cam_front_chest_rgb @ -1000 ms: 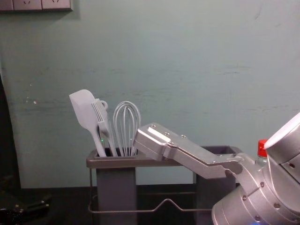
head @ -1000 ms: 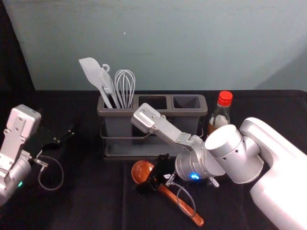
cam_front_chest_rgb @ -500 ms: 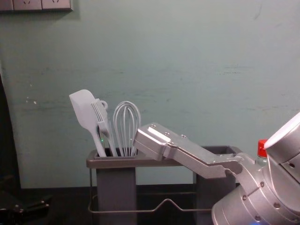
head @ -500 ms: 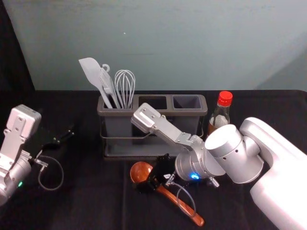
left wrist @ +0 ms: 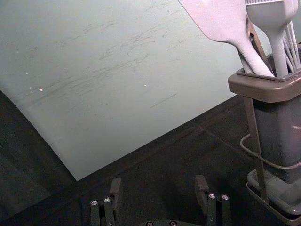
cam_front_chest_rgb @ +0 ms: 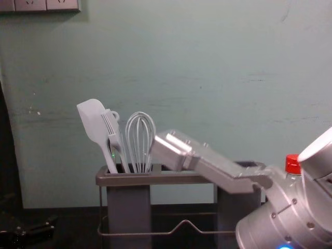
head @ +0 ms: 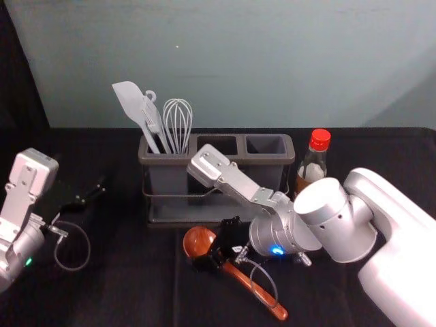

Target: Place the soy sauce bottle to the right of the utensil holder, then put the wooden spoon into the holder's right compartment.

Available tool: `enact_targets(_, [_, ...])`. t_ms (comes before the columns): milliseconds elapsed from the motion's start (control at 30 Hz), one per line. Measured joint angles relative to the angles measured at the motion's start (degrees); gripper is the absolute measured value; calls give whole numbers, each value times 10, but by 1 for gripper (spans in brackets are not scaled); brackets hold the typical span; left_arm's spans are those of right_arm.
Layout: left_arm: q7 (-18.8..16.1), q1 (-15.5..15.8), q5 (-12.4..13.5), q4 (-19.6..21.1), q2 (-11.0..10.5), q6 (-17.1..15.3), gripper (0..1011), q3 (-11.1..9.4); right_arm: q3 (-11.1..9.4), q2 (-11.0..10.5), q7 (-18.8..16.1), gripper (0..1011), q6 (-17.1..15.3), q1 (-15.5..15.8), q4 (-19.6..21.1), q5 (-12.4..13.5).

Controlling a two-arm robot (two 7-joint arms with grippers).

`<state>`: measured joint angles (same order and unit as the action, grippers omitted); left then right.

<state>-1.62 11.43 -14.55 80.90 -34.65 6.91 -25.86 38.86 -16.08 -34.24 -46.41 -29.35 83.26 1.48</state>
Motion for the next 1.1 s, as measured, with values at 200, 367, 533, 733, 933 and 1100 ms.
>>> enact_targets(200, [0,0,0,0,0,0,1011,0,-29,-5,22,838,35,28,38,7])
enact_targets(367, [0,0,0,0,0,0,1012,0,-53,-12,35,838,74,56,76,20])
enact_targets(533, [0,0,0,0,0,0,1011,0,-76,-23,44,838,127,86,114,42])
enact_targets(733, [0,0,0,0,0,0,1011,0,-97,-43,36,838,188,114,147,72])
enact_targets(933, [0,0,0,0,0,0,1011,0,-133,-62,16,838,274,148,174,120])
enact_targets(1100, [0,0,0,0,0,0,1011,0,-157,-73,-2,838,328,161,188,157])
